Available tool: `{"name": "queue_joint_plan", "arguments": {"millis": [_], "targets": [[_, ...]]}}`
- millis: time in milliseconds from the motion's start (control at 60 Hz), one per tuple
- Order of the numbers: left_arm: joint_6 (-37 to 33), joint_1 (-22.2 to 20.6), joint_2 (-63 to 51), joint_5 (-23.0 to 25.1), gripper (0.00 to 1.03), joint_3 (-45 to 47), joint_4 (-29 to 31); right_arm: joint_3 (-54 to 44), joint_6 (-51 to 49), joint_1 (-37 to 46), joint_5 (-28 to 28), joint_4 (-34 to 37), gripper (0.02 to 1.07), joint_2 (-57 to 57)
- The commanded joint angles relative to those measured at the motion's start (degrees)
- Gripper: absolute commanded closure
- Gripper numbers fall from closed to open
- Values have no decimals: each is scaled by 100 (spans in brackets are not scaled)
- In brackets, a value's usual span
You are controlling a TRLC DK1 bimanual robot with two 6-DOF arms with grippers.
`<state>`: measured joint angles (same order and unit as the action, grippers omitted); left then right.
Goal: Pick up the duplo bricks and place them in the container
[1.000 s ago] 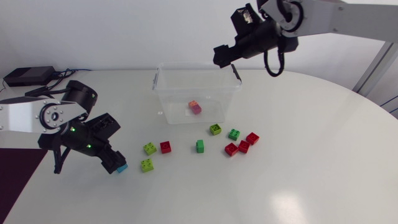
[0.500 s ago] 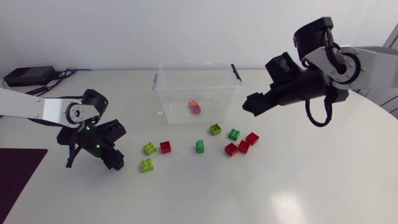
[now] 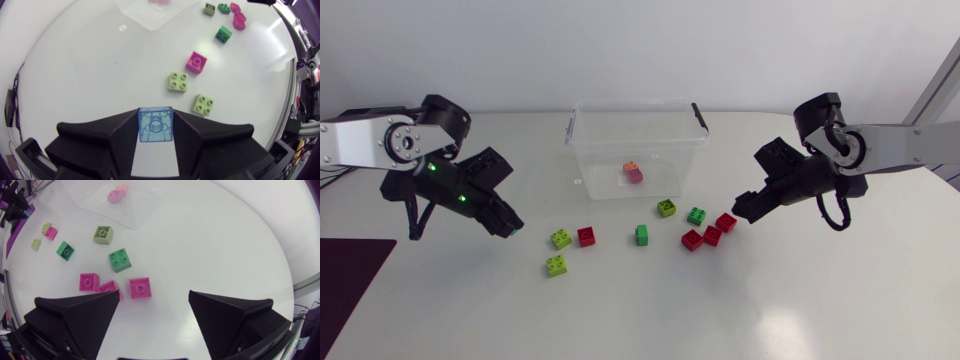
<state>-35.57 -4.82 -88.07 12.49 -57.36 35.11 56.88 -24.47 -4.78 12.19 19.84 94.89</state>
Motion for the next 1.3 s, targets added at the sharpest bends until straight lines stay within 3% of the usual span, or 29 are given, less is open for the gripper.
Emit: {"name": "queue_joint_plan", "arguments": {"millis": [0, 217, 633, 717, 767, 833, 850, 867, 917, 1100, 1150, 1183, 1200, 1250, 1283], "targets": [[200, -107, 255, 263, 87, -363, 92, -98, -313, 47, 21, -138, 7, 337], [736, -362, 308, 588, 87, -1022, -4, -11, -497, 29, -41, -340, 7, 908], [2037, -801, -149, 843, 87, -1805, -1402, 262, -594, -261, -102, -560, 13, 1418], [2221, -942, -342, 843, 87, -1919, -1701, 288, -577, -331, -120, -568, 26, 1506], [2309, -1012, -465, 843, 87, -1980, -1850, 271, -577, -357, -129, -612, 40, 1532], [2450, -1056, -632, 843, 87, -2103, -2008, 236, -568, -384, -146, -674, 63, 1524], [2520, -1083, -720, 843, 87, -2156, -2105, 218, -568, -384, -164, -709, 75, 1506], [2546, -1091, -773, 843, 87, -2183, -2140, 209, -568, -384, -164, -709, 77, 1497], [2713, -1118, -940, 843, 87, -2323, -2290, 156, -559, -375, -164, -718, 82, 1374], [2986, -1381, -1564, 482, 86, -2798, -2720, 60, -559, -322, -173, -445, 82, 724], [3004, -1460, -1757, 192, 83, -2921, -2870, 60, -559, -331, -173, -322, 82, 486], [3004, -1504, -1845, 17, 75, -2956, -2958, 60, -541, -357, -173, -252, 82, 363], [3004, -1548, -1986, -317, 50, -3009, -3072, 77, -506, -419, -173, -155, 82, 117], [2968, -1566, -2065, -616, 27, -3000, -3204, 121, -480, -498, -173, -24, 82, -120], [2951, -1566, -2091, -704, 19, -2982, -3221, 156, -445, -542, -173, 64, 82, -243]]}}
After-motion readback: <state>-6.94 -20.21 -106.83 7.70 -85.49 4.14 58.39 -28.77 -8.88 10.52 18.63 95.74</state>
